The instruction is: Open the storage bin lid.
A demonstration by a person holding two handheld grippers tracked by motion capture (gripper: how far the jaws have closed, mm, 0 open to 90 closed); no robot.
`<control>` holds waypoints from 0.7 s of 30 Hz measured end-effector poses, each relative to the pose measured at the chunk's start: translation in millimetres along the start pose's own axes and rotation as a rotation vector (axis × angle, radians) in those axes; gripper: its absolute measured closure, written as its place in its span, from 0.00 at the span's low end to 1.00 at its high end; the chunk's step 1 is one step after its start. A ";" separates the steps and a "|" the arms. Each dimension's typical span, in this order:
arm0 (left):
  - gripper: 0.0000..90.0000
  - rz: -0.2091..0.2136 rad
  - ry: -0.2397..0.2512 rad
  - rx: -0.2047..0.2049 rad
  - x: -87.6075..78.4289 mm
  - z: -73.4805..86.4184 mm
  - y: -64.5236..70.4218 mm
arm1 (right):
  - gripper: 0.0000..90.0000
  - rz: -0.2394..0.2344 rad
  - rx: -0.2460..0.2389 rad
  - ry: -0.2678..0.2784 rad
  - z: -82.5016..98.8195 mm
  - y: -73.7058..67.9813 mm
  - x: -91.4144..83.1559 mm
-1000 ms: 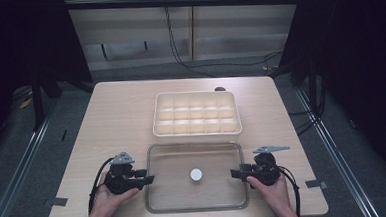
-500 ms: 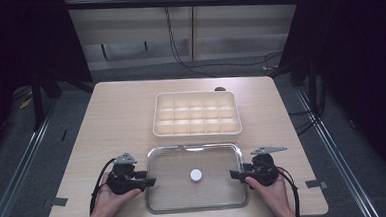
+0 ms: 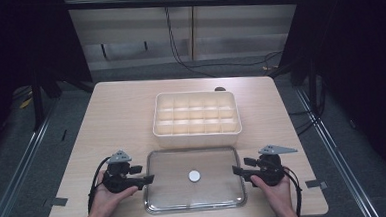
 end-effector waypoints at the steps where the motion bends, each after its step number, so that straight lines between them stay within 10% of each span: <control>1: 0.36 -0.008 0.006 0.012 -3.3 -1.0 0.7 | 0.37 0.002 0.001 0.013 -0.7 -2.1 -3.4; 12: 0.36 -0.038 0.102 0.122 -28.7 -0.3 21.1 | 0.34 0.005 -0.069 0.105 -6.2 -18.0 -37.9; 21: 0.34 -0.081 0.214 -0.035 -59.1 19.1 -9.5 | 0.34 0.079 -0.039 0.214 4.1 -5.6 -82.1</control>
Point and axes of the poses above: each handheld gripper's, and its own axes: x roughly forward along the jaws, z roughly out of its underside, y roughly to its right, the point moved 4 cm from there along x, roughly forward along the jaws, and after that the axes turned 11 degrees about -y, right-handed, at the moved point
